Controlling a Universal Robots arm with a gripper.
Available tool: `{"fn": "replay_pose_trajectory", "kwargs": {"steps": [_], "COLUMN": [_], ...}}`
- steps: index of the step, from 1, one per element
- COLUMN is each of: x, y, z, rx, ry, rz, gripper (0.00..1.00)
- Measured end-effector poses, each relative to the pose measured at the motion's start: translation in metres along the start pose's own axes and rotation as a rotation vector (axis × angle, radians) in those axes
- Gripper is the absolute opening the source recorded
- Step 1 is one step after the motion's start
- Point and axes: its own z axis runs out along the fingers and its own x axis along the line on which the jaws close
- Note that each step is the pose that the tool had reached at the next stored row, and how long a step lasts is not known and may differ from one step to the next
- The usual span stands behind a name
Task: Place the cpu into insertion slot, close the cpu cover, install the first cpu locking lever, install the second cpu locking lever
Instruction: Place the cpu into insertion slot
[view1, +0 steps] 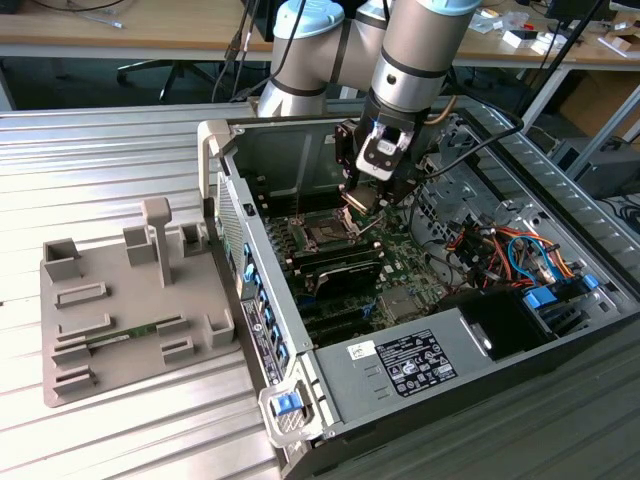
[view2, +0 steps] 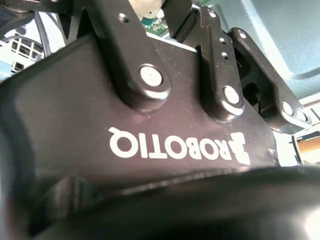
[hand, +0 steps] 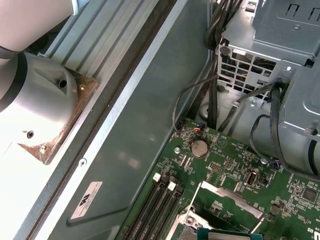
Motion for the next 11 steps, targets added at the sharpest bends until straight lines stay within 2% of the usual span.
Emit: {"fn": "replay_pose_trajectory", "kwargs": {"steps": [11], "x": [0.0], "y": [0.0], "z": [0.0001], "rx": [0.0], "ry": [-0.0003], "rz": [0.008], "gripper": [0.55]}}
